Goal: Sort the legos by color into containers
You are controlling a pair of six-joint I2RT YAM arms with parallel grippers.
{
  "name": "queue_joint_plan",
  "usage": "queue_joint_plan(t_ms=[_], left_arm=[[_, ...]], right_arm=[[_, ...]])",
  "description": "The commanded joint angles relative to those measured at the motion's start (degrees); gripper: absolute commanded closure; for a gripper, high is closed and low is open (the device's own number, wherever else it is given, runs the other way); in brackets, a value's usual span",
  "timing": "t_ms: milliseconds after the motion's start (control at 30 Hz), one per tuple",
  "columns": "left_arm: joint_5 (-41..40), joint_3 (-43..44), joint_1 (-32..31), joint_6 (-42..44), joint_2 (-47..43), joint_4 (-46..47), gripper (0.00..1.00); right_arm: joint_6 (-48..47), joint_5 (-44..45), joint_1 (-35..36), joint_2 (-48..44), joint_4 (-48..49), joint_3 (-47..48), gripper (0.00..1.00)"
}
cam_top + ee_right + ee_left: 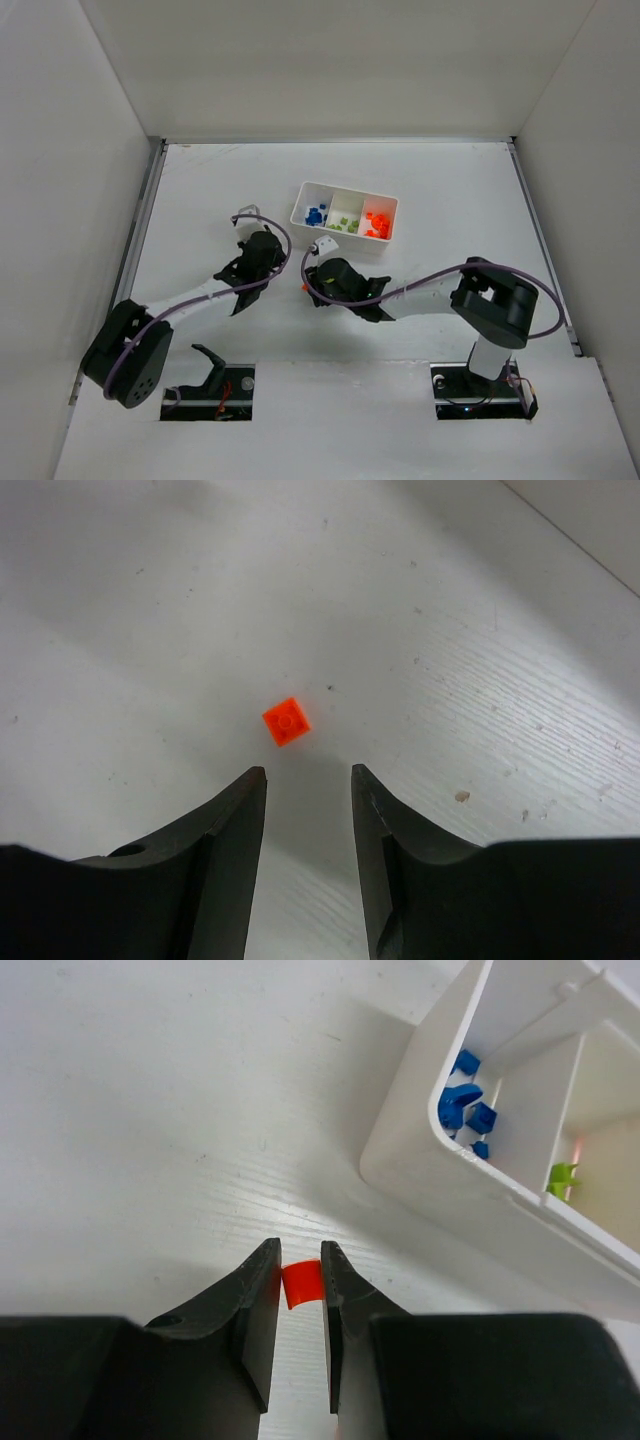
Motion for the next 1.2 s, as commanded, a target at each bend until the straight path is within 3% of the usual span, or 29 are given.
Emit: queue_joint_plan(t_ms=[0,567,767,900,1167], left_arm=[[3.29,-1.79,1.34,-0.60,-3.85,0.01,0.87],[8.13,-6.45,6.79,-1.48,-8.52,1.50,0.87],[8.40,-6.45,7.15,-1.48,-7.99,2.12,0.87],[8.40,-5.93,7.23,-1.30,-7.82,1.77,0.87],[8.40,-4.87,5.66,-1.74,-7.12,2.29,0.87]], right_arm=[[-2.67,-0.90,0.31,1.76,-0.83,3.58,0.55],[-9.44,-1.52,0.49,9.67,-5.58,10.79,0.58],[-9.00,-1.87,0.49,10.91,-6.19,11.32,0.73],[-7.34,-1.96,0.49,8.19,-5.67,10.09,0.81],[-5.13,-0.56,-1.61,-4.90,-4.70,4.90,0.81]])
